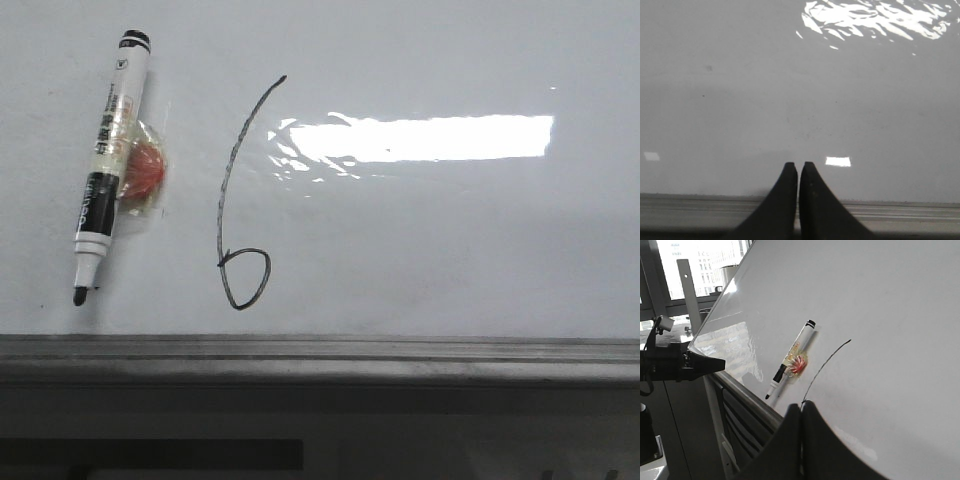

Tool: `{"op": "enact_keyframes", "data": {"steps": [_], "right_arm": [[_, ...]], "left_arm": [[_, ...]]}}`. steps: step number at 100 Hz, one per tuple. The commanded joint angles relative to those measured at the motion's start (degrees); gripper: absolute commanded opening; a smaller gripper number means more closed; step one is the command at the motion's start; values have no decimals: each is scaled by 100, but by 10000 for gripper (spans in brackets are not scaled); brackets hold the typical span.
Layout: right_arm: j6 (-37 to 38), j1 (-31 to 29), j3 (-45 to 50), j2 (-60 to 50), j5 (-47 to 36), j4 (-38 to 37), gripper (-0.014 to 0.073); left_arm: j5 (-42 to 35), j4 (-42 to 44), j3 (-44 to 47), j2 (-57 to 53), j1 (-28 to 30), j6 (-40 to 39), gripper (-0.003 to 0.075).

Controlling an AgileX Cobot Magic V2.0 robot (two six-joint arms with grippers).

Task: Write number 6 on whiteboard

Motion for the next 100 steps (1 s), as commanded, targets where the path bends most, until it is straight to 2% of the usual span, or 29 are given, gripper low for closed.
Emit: {"op": "enact_keyframes", "data": {"steps": [1,74,84,100], "right_arm": [[-59,-32,-148,37,-425,-54,-64],[-59,-45,-126,37,-413,-54,-64],[-59,-222,-126,37,-413,-54,-64],[-59,-856,-126,37,-437,-54,-64]], "left_arm": [[-226,12,266,-189,18,-59,-19],[-226,12,266,-179,6,-49,-19],[-226,12,266,-179,6,-49,-19],[-226,12,266,-179,6,-49,-19]]}}
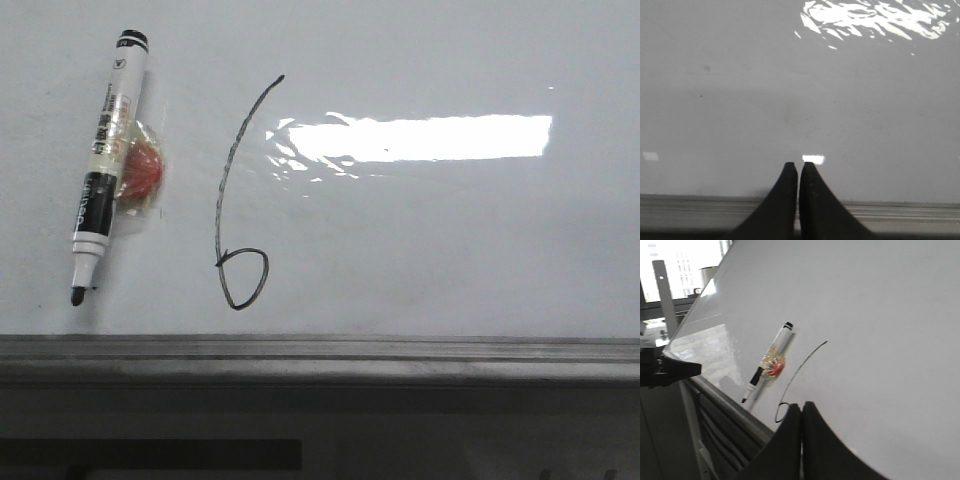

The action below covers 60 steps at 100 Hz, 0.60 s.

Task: Write number 6 on whiteboard

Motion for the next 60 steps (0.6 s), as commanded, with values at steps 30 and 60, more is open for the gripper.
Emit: {"op": "enact_keyframes", "data": {"steps": [30,60], "right_arm": [[-80,-2270,-88,37,-272,-263,-64],[1046,-3992,458,37,310,-1094,-64]], "left_arm": [[-235,12,266,-179,6,-41,-19],[-235,12,266,-179,6,-41,-19]]}}
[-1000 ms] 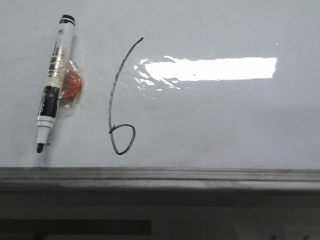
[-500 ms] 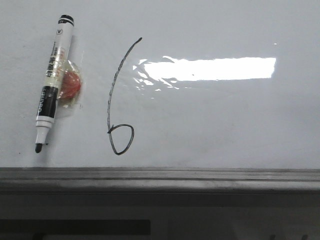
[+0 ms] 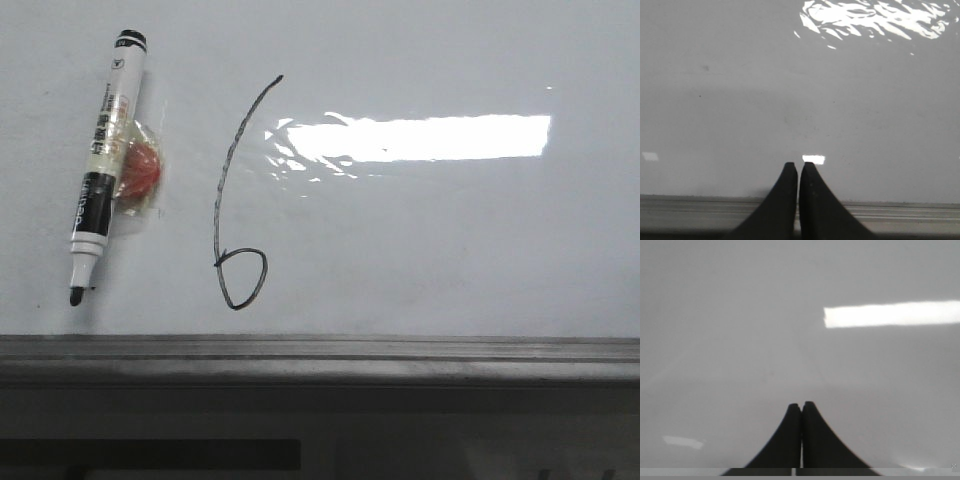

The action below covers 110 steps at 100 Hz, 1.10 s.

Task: Write number 6 on whiteboard

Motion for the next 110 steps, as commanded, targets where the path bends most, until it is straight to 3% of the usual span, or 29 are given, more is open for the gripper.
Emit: {"op": "enact_keyframes", "data": {"steps": [1,17,40,110], "right_arm": [[568,-458,134,47,1,-695,-64],[890,-1082,134,16,182,-1100,-64],[484,-1180,134,-512,1873,-619,-64],[287,-1180,134,-526,1912,-571,-64]], "left_arm": [[-235,12,266,-179,6,-41,-19],[-235,12,266,-179,6,-41,-19],[-249,12,266,-179,6,-41,-19],[-249,12,266,-179,6,-41,-19]]}}
